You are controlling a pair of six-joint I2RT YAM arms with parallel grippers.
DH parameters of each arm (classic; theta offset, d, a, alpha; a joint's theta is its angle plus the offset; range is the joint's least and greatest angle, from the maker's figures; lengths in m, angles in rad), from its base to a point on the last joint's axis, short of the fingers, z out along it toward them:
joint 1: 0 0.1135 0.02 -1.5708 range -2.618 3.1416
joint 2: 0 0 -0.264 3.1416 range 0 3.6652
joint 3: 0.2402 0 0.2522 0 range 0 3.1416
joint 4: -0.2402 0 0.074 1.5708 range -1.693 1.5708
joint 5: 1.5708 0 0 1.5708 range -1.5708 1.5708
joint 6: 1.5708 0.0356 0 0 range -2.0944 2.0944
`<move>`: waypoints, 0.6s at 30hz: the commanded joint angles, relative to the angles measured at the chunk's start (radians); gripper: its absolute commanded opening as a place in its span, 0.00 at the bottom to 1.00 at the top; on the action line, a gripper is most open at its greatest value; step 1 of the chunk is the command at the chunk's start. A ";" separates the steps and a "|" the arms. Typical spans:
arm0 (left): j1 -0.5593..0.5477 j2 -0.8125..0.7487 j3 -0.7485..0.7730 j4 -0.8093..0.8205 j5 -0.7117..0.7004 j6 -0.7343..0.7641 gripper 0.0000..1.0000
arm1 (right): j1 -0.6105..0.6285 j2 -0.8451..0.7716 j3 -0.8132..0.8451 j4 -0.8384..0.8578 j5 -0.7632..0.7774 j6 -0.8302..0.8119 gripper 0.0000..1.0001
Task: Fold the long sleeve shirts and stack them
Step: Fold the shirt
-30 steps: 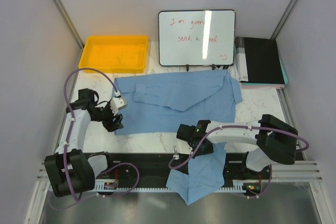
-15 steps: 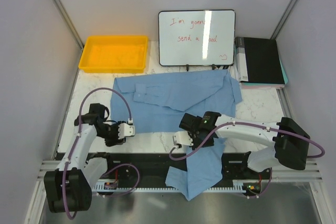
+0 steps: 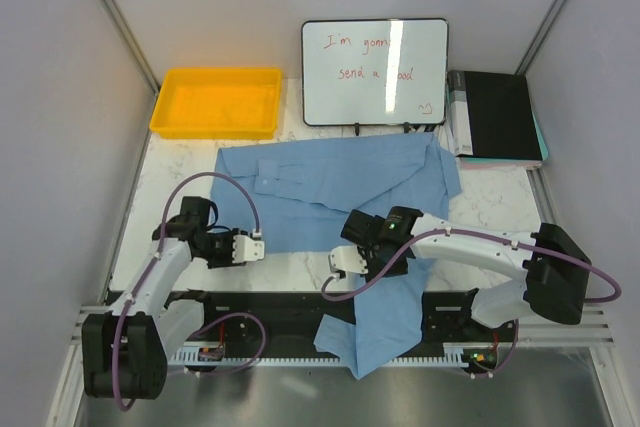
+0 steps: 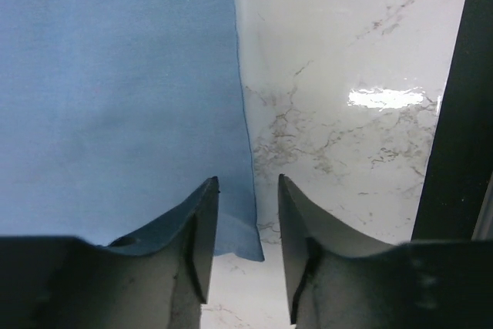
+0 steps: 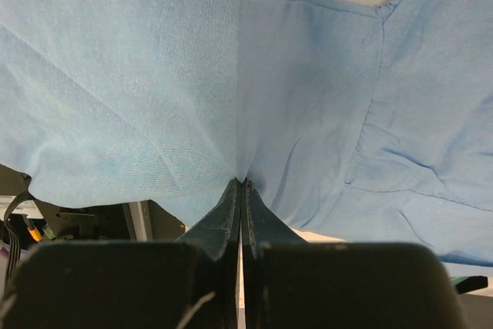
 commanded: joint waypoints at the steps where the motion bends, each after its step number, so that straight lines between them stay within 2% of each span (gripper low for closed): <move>1: -0.027 0.025 -0.014 0.064 -0.023 -0.016 0.39 | -0.003 -0.012 0.041 -0.025 -0.019 -0.003 0.00; 5: -0.031 0.010 -0.023 0.064 -0.029 -0.016 0.25 | -0.003 -0.007 0.038 -0.028 -0.029 0.008 0.00; 6: -0.031 -0.004 -0.023 0.055 -0.035 -0.022 0.17 | -0.004 -0.010 0.036 -0.031 -0.045 0.011 0.00; 9: -0.029 -0.053 -0.014 0.021 -0.058 -0.031 0.02 | -0.004 -0.028 0.042 -0.051 -0.054 0.017 0.00; 14: -0.026 -0.115 0.055 -0.041 -0.026 -0.059 0.02 | -0.010 -0.050 0.088 -0.075 -0.033 0.009 0.00; 18: -0.020 -0.037 0.150 -0.047 -0.001 -0.131 0.02 | -0.134 -0.027 0.154 -0.095 -0.014 -0.092 0.00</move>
